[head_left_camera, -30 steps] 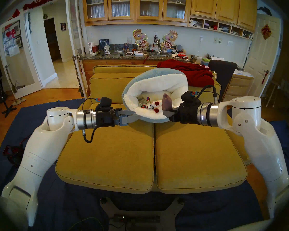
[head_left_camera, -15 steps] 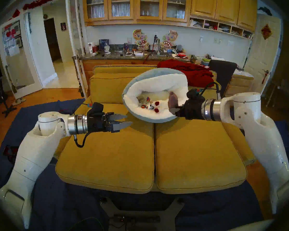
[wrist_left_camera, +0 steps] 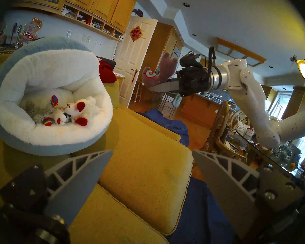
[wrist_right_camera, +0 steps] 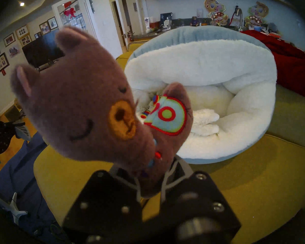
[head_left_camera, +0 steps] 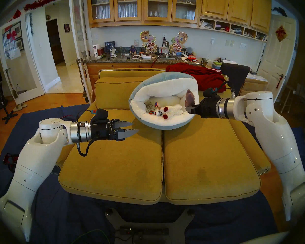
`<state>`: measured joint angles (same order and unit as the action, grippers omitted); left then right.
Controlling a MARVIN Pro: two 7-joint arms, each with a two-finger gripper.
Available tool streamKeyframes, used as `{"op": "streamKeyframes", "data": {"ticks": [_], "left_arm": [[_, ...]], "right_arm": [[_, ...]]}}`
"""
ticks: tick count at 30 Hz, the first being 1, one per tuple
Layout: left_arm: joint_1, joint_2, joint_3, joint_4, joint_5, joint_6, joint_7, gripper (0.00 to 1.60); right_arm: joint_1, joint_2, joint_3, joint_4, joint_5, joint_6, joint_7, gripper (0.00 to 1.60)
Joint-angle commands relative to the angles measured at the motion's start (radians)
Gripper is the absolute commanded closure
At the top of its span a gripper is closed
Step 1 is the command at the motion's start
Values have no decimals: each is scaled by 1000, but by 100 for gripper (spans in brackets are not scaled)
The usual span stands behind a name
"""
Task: Put toys into dog bed
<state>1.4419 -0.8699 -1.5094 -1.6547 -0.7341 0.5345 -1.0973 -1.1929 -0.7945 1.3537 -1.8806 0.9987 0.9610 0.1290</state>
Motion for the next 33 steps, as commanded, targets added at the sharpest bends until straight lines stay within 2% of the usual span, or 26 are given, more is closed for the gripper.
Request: {"op": "streamKeyframes", "data": {"ticks": [1, 2, 3, 5, 6, 7, 13, 23, 25, 33], "left_arm": [[-21, 0, -16, -15, -11, -6, -7, 0], [-20, 0, -16, -15, -11, -6, -7, 0], [-20, 0, -16, -15, -11, -6, -7, 0], [-20, 1, -15, -15, -10, -6, -7, 0], [-20, 1, -15, -14, -10, -6, -7, 0], [-20, 2, -15, -14, -10, -6, -6, 0], [-18, 3, -13, -14, -8, -7, -6, 0], [-16, 6, -12, -14, -7, -7, -5, 0], [-16, 6, -12, -14, -7, -7, -5, 0], [-13, 8, -11, -13, -6, -7, -5, 0]], "right_arm": [[109, -61, -32, 16, -38, -4, 5, 160], [144, -71, -56, 34, -44, -1, 6, 160], [113, -81, -42, 23, -50, -8, 5, 160], [146, -102, -68, 45, -62, -5, 5, 160], [133, -111, -65, 43, -67, -11, 4, 160], [161, -121, -83, 60, -74, -6, 4, 160], [185, -172, -110, 98, -106, -12, 1, 160], [262, -259, -164, 223, -167, -13, -6, 160], [298, -272, -182, 261, -178, -7, -9, 160], [330, -318, -197, 350, -215, -13, -26, 160]]}}
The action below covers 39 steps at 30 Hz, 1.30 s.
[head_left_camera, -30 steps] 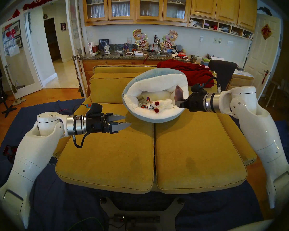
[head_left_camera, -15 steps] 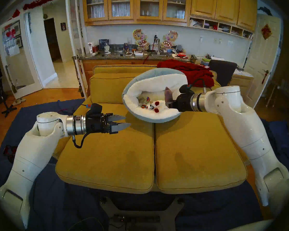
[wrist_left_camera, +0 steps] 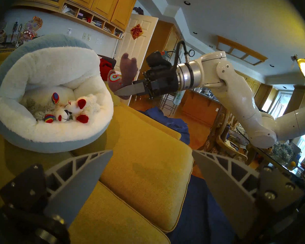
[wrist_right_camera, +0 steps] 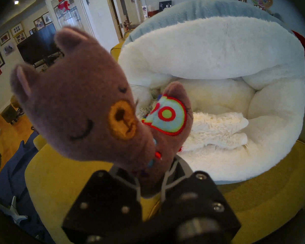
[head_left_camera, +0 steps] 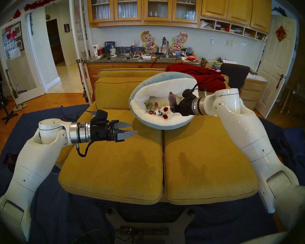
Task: Put toys into dog bed
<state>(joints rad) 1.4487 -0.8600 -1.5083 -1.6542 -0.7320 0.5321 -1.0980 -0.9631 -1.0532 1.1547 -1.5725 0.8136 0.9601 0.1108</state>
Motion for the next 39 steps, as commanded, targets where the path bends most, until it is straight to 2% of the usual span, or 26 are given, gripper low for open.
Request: {"op": "streamKeyframes", "data": {"ticks": [1, 5, 6, 7, 14, 16, 17, 18, 39], "left_arm": [[-20, -1, -12, -13, -8, -5, -4, 0], [-18, 0, -11, -13, -7, -5, -3, 0], [-18, 0, -11, -13, -7, -5, -3, 0], [-17, 0, -11, -13, -7, -5, -3, 0], [-14, 2, -9, -12, -5, -5, -2, 0], [-13, 3, -9, -12, -4, -5, -2, 0], [-12, 3, -9, -12, -4, -5, -2, 0], [-11, 4, -9, -12, -4, -5, -2, 0], [-3, 9, -7, -11, 2, -5, -1, 0]], "right_arm": [[110, -65, -2, 56, -33, -12, -9, 160], [131, -90, -8, 100, -51, -14, -18, 160], [159, -96, -18, 122, -55, -10, -20, 160], [136, -102, -8, 117, -59, -17, -23, 160], [210, -140, -24, 198, -82, -11, -33, 160], [200, -154, -19, 208, -90, -18, -37, 160], [228, -157, -28, 225, -91, -12, -38, 160], [213, -164, -22, 225, -96, -18, -40, 160], [352, -264, -58, 434, -155, -17, -64, 160]]}}
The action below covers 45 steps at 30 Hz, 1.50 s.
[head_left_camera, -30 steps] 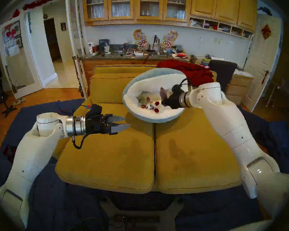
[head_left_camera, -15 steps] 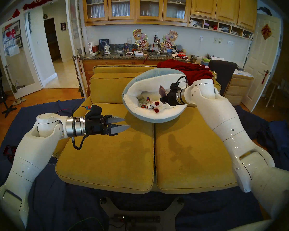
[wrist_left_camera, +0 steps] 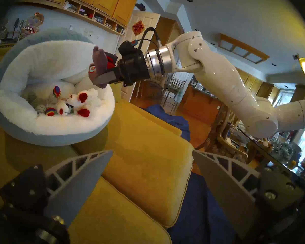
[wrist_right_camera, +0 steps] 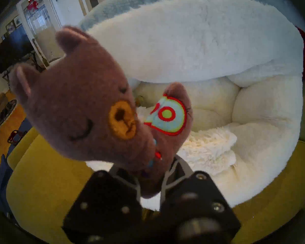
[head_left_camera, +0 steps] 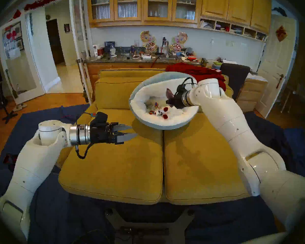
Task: Put toys into dog bed
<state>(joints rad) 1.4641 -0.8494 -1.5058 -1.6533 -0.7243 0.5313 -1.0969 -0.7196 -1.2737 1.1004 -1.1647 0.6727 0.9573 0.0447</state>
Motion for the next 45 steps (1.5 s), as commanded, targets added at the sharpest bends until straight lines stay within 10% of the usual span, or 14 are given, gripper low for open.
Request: {"op": "streamKeyframes", "data": {"ticks": [1, 45], "left_arm": [[-19, -1, -10, -12, -6, -4, -2, 0], [-12, 6, -9, -14, 0, -6, -2, 0]], "right_arm": [[117, -47, -6, 37, -17, -13, 1, 160], [328, -183, -69, 440, -114, -41, 17, 160]]}}
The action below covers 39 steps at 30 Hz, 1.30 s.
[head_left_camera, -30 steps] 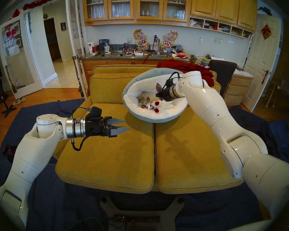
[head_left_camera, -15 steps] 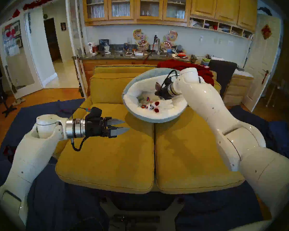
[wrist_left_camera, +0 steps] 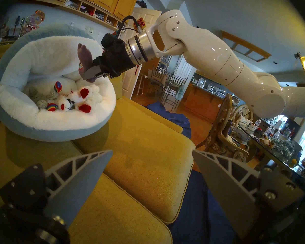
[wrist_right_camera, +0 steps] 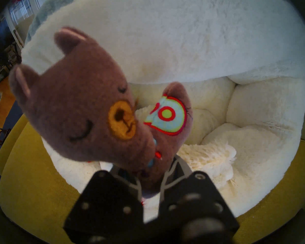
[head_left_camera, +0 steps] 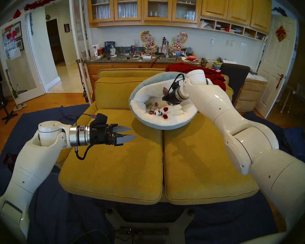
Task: Put toys into dog bed
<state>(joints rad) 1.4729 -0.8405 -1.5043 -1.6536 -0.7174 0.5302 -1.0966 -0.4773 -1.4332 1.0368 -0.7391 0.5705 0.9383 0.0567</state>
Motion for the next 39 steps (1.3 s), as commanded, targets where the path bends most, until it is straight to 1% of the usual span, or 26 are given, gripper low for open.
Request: {"op": "streamKeyframes", "data": {"ticks": [1, 10, 11, 13, 14, 16, 17, 18, 20, 30, 31, 32, 33, 35, 36, 37, 39], "left_arm": [[-21, -2, -11, -14, -7, -5, -3, 0], [-20, -2, -11, -15, -6, -5, -3, 0], [-20, -2, -11, -15, -6, -5, -3, 0], [-20, -2, -11, -15, -6, -5, -3, 0], [-20, -2, -11, -15, -6, -5, -3, 0], [-20, -2, -11, -15, -6, -5, -3, 0], [-20, -2, -11, -15, -6, -6, -3, 0], [-20, -2, -11, -15, -6, -6, -3, 0], [-20, -2, -11, -15, -6, -6, -3, 0], [-21, -2, -11, -16, -6, -7, -3, 0], [-21, -2, -11, -16, -6, -7, -3, 0], [-21, -2, -11, -16, -6, -7, -3, 0], [-22, -2, -11, -16, -6, -7, -3, 0], [-22, -2, -12, -16, -6, -7, -3, 0], [-22, -2, -12, -16, -6, -7, -3, 0], [-22, -2, -12, -17, -6, -7, -3, 0], [-22, -3, -12, -17, -6, -7, -3, 0]], "right_arm": [[89, -25, -7, 23, -14, -23, 7, 160], [112, -46, -25, 93, -33, -39, 20, 160], [115, -49, -27, 100, -35, -41, 22, 146], [120, -53, -31, 112, -39, -44, 25, 139], [126, -57, -35, 124, -43, -47, 28, 126], [131, -61, -39, 136, -48, -51, 32, 112], [134, -63, -41, 142, -50, -54, 33, 107], [136, -64, -43, 145, -51, -55, 35, 97], [142, -68, -48, 157, -57, -60, 39, 88], [166, -77, -68, 195, -78, -80, 57, 83], [169, -77, -70, 199, -81, -83, 60, 81], [172, -78, -73, 203, -83, -85, 62, 73], [174, -78, -74, 205, -84, -86, 64, 45], [180, -79, -79, 213, -89, -91, 68, 15], [182, -79, -81, 216, -92, -93, 70, 13], [184, -79, -84, 220, -94, -96, 72, 3], [188, -79, -89, 227, -100, -101, 77, 0]]}}
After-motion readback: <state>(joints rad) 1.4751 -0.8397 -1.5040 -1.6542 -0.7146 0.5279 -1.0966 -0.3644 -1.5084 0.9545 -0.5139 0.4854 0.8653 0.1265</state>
